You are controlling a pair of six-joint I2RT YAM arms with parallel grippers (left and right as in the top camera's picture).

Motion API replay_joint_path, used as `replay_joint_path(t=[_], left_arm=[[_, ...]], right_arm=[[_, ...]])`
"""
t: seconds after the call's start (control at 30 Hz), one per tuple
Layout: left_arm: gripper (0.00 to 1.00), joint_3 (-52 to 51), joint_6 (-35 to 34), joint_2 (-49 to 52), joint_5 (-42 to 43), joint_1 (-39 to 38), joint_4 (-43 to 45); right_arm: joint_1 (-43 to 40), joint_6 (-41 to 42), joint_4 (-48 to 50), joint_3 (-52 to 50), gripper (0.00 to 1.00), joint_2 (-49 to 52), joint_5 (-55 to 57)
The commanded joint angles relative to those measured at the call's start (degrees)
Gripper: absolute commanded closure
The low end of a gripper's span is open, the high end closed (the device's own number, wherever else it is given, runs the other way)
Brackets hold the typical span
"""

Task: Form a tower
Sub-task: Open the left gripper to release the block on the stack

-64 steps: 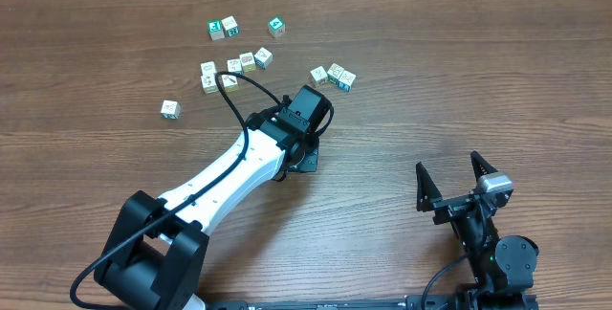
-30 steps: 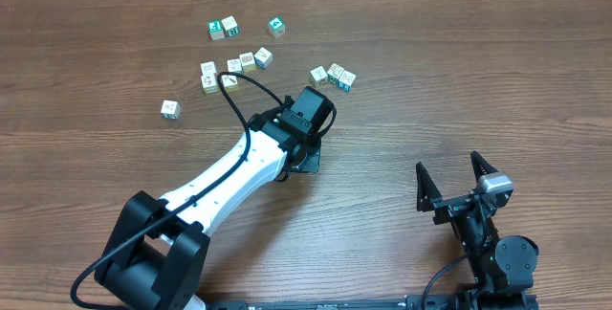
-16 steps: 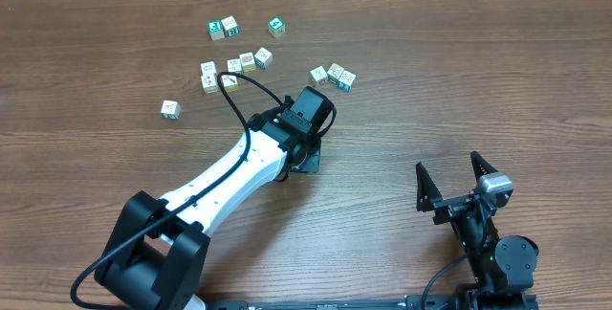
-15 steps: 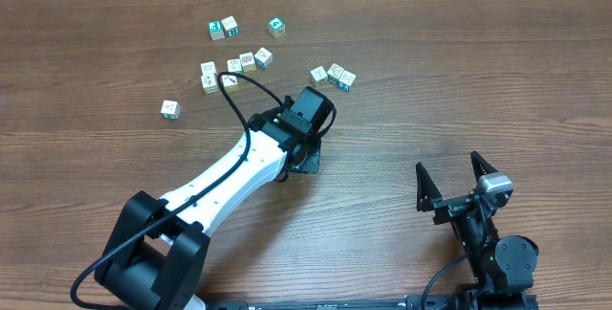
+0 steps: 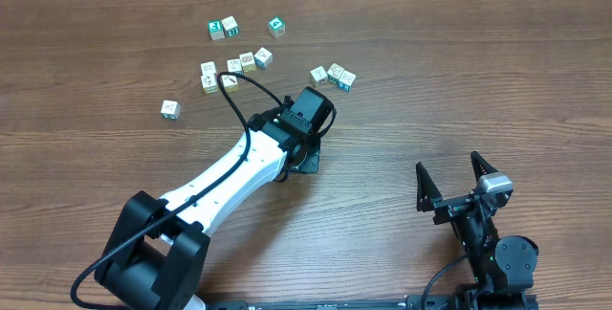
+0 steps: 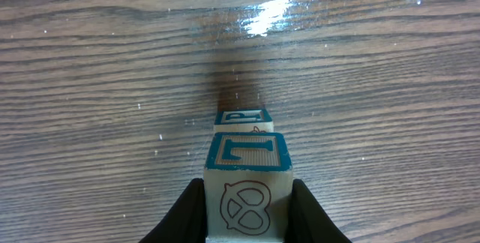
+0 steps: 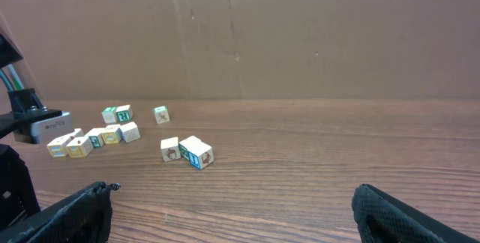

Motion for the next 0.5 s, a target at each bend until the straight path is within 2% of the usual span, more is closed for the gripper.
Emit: replay_joint_path(t=[0.0, 0.3, 0.43, 0.47], left_arm=[[0.96, 1.0, -1.1, 1.6, -1.4, -0.3, 0.4], [0.95, 1.1, -1.1, 3.5, -1.3, -0.3, 1.1], [0.87, 1.1, -1.1, 3.5, -1.3, -0.3, 1.3], [0.82, 1.1, -1.1, 3.5, -1.3, -0.3, 1.2]], right_arm=[[0.0, -0.2, 0.2, -0.6, 0.0, -0.5, 0.1], [0.0, -0.2, 0.2, -0.6, 0.0, -0.5, 0.1], [0.0, -0.2, 0.2, -0.6, 0.0, -0.5, 0.1], [0.0, -0.2, 0.2, -0.6, 0.0, -0.5, 0.1]])
